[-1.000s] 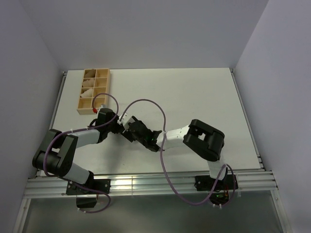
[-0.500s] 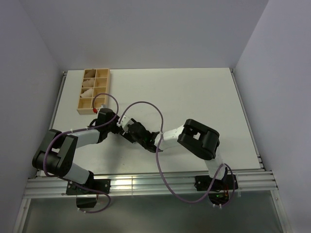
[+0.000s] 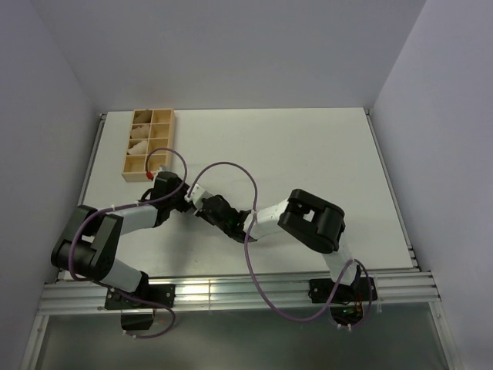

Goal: Roll the socks
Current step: Roll the sock at the center of the board.

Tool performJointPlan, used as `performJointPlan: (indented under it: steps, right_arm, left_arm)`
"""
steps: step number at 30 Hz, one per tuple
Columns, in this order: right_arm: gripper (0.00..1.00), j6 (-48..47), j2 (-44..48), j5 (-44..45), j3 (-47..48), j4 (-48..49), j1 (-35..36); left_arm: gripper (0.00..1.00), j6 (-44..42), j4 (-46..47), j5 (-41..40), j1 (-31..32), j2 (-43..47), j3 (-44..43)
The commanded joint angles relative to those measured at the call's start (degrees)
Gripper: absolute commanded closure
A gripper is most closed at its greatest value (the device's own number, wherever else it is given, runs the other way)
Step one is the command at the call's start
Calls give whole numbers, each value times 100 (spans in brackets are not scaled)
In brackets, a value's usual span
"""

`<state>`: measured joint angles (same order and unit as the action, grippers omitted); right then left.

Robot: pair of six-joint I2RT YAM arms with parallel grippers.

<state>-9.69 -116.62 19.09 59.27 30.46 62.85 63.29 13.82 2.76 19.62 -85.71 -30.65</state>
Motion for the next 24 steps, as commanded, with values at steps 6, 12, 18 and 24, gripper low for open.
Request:
performJointPlan:
  steps: [6,12,18,24]
  right_arm:
    - [100,397,-116,-415,103,-31,17]
    - [100,960,7,-924,111,-321,-176]
    - [100,1927,25,-1592,235,-655,-580]
    - [100,2270,-124,-2031,410,-989,-835]
  left_arm:
    - [44,149,-284,321,69,90,121]
    - [26,280,-231,102,60,257,244]
    - [24,395,-257,-162,42,467,358]
    - [19,395,-424,-250,-185,766,525]
